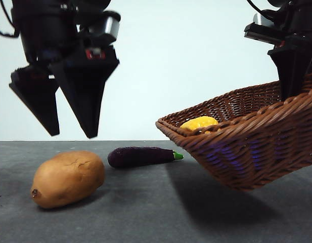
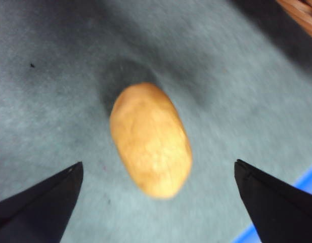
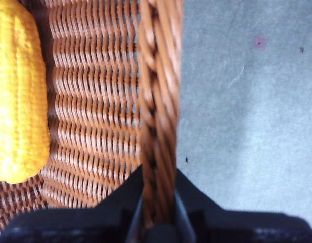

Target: Help me put the vegetables on the table into the basket

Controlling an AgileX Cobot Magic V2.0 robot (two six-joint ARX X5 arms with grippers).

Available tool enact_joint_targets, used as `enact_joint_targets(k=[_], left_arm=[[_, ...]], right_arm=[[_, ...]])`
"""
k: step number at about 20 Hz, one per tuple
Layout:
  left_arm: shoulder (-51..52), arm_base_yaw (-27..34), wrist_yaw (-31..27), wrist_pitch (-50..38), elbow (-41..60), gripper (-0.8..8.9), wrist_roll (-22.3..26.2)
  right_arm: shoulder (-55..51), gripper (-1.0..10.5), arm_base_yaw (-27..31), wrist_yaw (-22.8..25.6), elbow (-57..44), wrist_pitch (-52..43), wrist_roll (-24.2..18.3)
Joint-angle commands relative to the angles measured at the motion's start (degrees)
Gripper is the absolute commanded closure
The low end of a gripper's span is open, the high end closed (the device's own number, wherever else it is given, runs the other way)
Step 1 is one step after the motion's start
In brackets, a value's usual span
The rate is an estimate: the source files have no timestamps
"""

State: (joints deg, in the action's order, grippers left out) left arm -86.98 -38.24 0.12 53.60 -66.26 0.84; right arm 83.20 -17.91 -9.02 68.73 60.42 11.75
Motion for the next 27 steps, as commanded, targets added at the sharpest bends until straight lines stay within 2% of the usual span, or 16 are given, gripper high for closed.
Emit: enact_joint_targets(k=[1,9,15,16,17,20,21,27], left_arm=[[-0.35,0.98,-0.07,-3.58,2.56,2.32,-3.23],[-1.38,2.32,0.07,-7.34,5.77,2.28,-4.22],[-7.78,2.32,1.99,-10.38,5.77,2.3,-4.07],[-8.22,2.32,1.88,-11.08,5.77,2.65,-4.2],[-8.31,2.32,1.79,-11.39,5.77,3.63,-4.31],[-8.28,2.32,1.81,-11.19,5.77,7.71,-3.5],[-8.28,2.32,1.84,-11.04,5.77,8.32,-3.19],[-7.15,2.32,1.84,-10.86,5.73,8.23,-3.26]], right_arm=[[-0.11,9.6,-0.02,-0.59,-0.2,-0.37,-0.42],[-0.11,9.6,-0.02,-0.59,-0.22,-0.44,-0.39],[-0.11,9.6,-0.02,-0.61,-0.2,-0.37,-0.37],[-0.11,9.6,-0.02,-0.61,-0.2,-0.37,-0.39],[-0.11,9.6,-0.02,-0.61,-0.2,-0.37,-0.39],[-0.11,9.6,-0.02,-0.61,-0.2,-0.42,-0.42],[-0.11,9.6,-0.02,-0.61,-0.2,-0.42,-0.44],[-0.11,9.6,-0.02,-0.59,-0.22,-0.39,-0.61]])
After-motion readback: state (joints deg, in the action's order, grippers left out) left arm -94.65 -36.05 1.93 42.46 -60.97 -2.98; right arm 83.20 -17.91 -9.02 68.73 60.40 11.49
